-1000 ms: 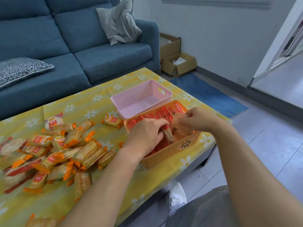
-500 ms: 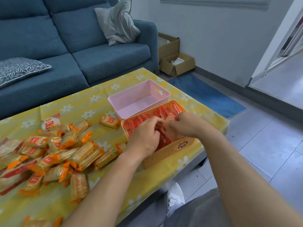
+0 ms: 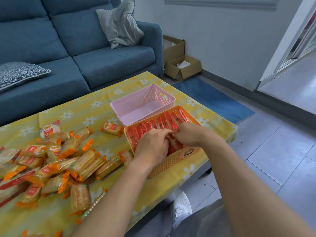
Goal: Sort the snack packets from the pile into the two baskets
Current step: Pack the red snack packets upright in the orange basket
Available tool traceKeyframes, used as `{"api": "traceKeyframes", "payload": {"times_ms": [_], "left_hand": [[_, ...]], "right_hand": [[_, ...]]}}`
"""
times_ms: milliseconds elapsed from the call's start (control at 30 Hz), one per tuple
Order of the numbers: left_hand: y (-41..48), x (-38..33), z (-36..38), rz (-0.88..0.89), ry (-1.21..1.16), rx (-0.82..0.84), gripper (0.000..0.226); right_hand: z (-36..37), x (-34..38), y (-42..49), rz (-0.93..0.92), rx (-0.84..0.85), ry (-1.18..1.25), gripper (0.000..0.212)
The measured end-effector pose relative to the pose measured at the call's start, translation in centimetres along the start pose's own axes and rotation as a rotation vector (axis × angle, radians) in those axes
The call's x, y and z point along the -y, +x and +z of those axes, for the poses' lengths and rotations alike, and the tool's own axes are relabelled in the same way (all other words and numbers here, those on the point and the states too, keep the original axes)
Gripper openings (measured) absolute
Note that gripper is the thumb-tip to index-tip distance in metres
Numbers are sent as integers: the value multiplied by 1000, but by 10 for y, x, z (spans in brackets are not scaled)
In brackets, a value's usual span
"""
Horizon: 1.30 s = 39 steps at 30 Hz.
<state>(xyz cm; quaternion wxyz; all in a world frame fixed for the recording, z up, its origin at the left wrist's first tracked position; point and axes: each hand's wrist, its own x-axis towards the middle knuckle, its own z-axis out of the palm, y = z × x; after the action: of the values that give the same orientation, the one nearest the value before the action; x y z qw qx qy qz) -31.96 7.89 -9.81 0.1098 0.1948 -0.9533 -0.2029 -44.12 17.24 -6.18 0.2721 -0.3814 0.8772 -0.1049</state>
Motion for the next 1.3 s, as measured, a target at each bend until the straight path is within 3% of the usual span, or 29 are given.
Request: {"api": "traceKeyframes", "payload": {"times_ms": [100,133,233,300,433,600,667,733,867,967,1067,1200,1300], "left_hand": [[3,-1,5,73,203,10,38],[4,-2,6,78,227,1,35],[10,-5,4,63,194,-98,33],[17,-6,3,59,168,-115,37],[26,-2,6,33,169,46,45],[24,4,-3,21,35,70,48],[17,9,-10,22,7,18,47],[5,20,-20,1,-16,-40,42],[-31,58,-50,-93,-36,-111,32],[-67,95,-75,-203,0,-142,33],[-106,132,-100,-341,51,-149,32],[-165,179,-132,-540,142,-116,31],[-198,207,-145,-626,196,-170,32]], "right_hand": [[7,-4,-1,26,68,-30,21],[7,-5,0,31,-5,-28,19],[0,-11,1,51,-477,14,18],[0,-14,4,40,-637,36,21],[13,-11,14,-30,-361,-30,23],[15,-9,29,31,-165,-35,67],[13,-2,27,95,-157,-72,61],[8,16,17,115,-288,-115,49],[9,74,-2,-61,-497,-81,46],[26,122,-9,-272,-376,79,41],[54,160,-4,-362,-214,83,36],[95,206,-2,-404,-38,-19,54],[126,231,-1,-451,-35,-103,64]]}}
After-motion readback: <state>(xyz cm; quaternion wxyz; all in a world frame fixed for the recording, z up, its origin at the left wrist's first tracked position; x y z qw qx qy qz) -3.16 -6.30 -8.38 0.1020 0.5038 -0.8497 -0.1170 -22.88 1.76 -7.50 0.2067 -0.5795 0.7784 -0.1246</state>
